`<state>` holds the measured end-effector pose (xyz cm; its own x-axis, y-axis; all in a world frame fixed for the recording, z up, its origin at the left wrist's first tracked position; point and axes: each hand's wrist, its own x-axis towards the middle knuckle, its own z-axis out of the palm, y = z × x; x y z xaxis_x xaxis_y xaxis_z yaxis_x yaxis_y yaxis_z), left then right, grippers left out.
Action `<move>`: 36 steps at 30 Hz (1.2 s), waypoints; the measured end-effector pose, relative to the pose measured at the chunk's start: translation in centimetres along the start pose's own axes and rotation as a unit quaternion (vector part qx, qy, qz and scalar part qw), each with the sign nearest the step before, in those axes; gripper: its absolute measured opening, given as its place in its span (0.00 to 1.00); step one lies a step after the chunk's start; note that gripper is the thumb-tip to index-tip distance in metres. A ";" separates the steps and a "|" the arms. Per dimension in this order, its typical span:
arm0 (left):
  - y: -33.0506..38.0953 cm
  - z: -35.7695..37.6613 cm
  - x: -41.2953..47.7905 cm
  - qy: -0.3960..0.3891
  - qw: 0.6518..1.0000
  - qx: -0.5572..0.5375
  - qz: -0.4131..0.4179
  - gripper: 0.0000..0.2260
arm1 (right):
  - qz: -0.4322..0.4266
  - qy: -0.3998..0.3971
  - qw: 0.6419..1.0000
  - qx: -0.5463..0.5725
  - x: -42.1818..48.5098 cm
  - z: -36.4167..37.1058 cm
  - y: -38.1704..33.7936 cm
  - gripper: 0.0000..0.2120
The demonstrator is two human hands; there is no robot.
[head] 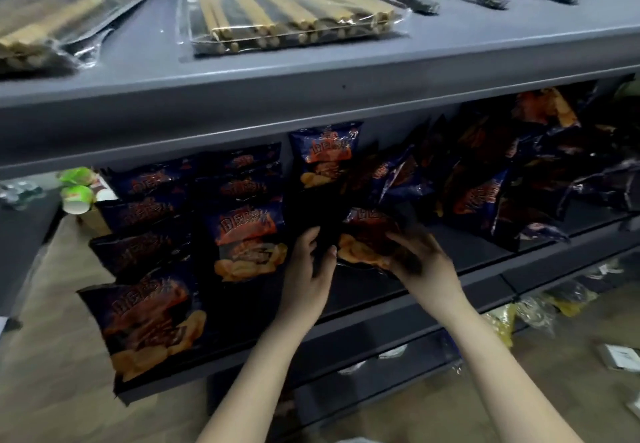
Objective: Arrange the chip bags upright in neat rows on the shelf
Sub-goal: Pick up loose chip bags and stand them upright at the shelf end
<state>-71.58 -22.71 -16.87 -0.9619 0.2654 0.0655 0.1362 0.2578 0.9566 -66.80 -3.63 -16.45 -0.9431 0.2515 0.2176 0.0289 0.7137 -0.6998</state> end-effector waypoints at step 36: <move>-0.1 -5.6 -3.0 -0.061 0.988 -0.127 -0.062 0.22 | 0.174 -0.197 0.851 0.456 -0.8 1.6 -3.2 0.32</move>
<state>-69.99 -28.74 -15.60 -0.9295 0.3608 -0.0760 -0.0592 0.0576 0.9966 -66.64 -7.18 -15.49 -0.9732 -0.0231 -0.2290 0.2287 -0.2073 -0.9512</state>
